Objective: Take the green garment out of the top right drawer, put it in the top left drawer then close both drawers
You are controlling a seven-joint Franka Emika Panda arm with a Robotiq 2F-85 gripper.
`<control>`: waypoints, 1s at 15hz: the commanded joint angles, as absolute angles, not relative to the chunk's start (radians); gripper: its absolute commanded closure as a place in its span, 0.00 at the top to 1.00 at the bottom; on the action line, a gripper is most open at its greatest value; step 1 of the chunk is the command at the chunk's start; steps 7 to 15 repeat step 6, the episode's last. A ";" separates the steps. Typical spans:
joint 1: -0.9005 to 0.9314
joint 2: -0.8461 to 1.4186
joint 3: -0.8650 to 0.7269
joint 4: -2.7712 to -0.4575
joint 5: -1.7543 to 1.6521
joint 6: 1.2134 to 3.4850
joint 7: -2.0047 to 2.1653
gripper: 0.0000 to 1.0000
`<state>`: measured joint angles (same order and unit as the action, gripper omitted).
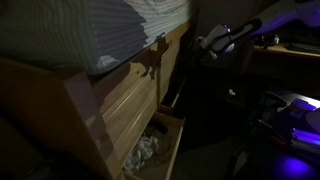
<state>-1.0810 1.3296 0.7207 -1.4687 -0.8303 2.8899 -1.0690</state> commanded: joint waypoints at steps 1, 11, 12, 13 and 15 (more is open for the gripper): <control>-1.029 1.289 0.655 -1.488 -0.704 2.937 -1.131 1.00; -1.019 1.291 0.648 -1.486 -0.702 2.944 -1.132 1.00; -1.019 1.291 0.648 -1.486 -0.702 2.944 -1.132 1.00; -1.019 1.291 0.648 -1.486 -0.702 2.944 -1.132 1.00; -1.019 1.291 0.648 -1.486 -0.702 2.944 -1.132 1.00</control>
